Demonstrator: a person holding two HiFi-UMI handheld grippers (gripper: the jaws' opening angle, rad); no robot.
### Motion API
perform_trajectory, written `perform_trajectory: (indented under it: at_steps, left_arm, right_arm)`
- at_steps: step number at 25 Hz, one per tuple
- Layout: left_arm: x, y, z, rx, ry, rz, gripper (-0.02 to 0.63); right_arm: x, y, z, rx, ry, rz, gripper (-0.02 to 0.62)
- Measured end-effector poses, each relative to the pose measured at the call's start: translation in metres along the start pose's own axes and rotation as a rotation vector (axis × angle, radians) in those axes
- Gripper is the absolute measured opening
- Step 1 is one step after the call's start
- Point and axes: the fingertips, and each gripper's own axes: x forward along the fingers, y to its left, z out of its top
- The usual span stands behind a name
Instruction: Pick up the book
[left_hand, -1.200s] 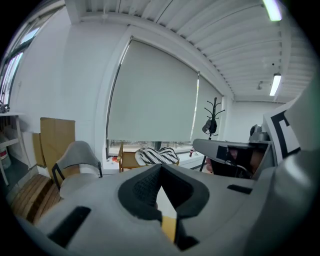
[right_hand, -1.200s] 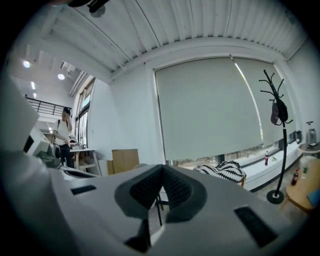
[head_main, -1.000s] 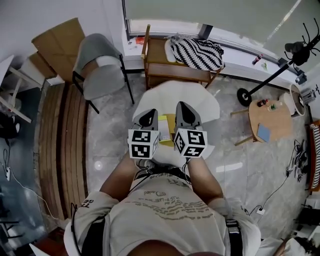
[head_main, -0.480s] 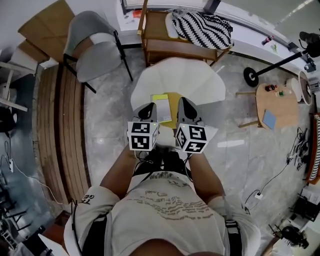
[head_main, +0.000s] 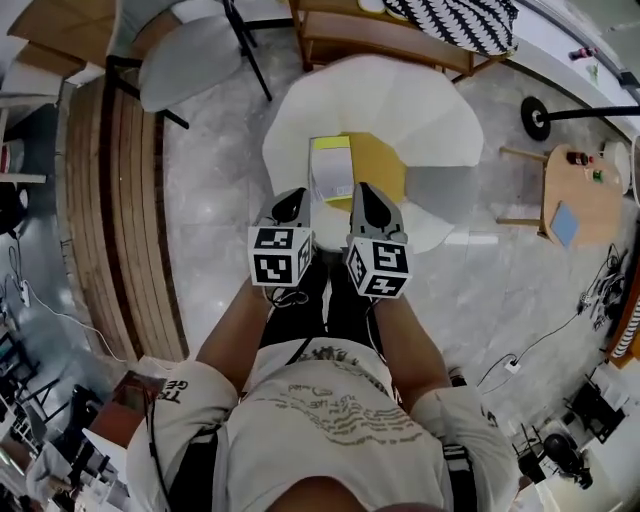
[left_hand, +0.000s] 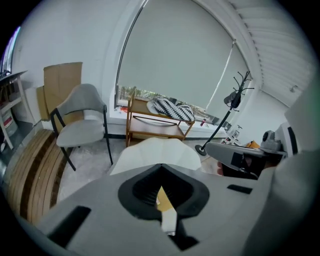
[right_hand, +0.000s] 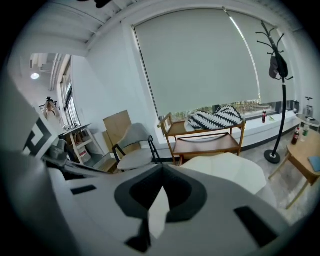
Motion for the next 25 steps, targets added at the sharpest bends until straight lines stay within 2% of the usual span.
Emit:
perform_trajectory:
  at_steps: [7, 13, 17, 21, 23, 25]
  left_arm:
    - [0.051, 0.028, -0.068, -0.042, 0.101, 0.019, 0.012]
    - [0.107, 0.051, -0.136, -0.103, 0.162, 0.040, 0.012]
    - [0.153, 0.053, -0.170, -0.094, 0.212, -0.021, 0.012]
    - [0.195, 0.068, -0.207, -0.098, 0.241, -0.023, 0.012]
    - [0.215, 0.077, -0.230, -0.145, 0.254, -0.029, 0.012]
    - [0.232, 0.084, -0.252, -0.242, 0.267, -0.052, 0.012]
  right_arm:
    - [0.037, -0.023, -0.083, 0.054, 0.106, 0.017, 0.026]
    - [0.062, -0.041, -0.182, 0.084, 0.201, 0.017, 0.026]
    - [0.080, -0.051, -0.216, 0.078, 0.213, 0.031, 0.026]
    - [0.101, -0.062, -0.243, 0.079, 0.222, 0.037, 0.026]
    - [0.109, -0.069, -0.256, 0.085, 0.229, 0.036, 0.026]
    - [0.116, -0.074, -0.267, 0.094, 0.237, 0.037, 0.026]
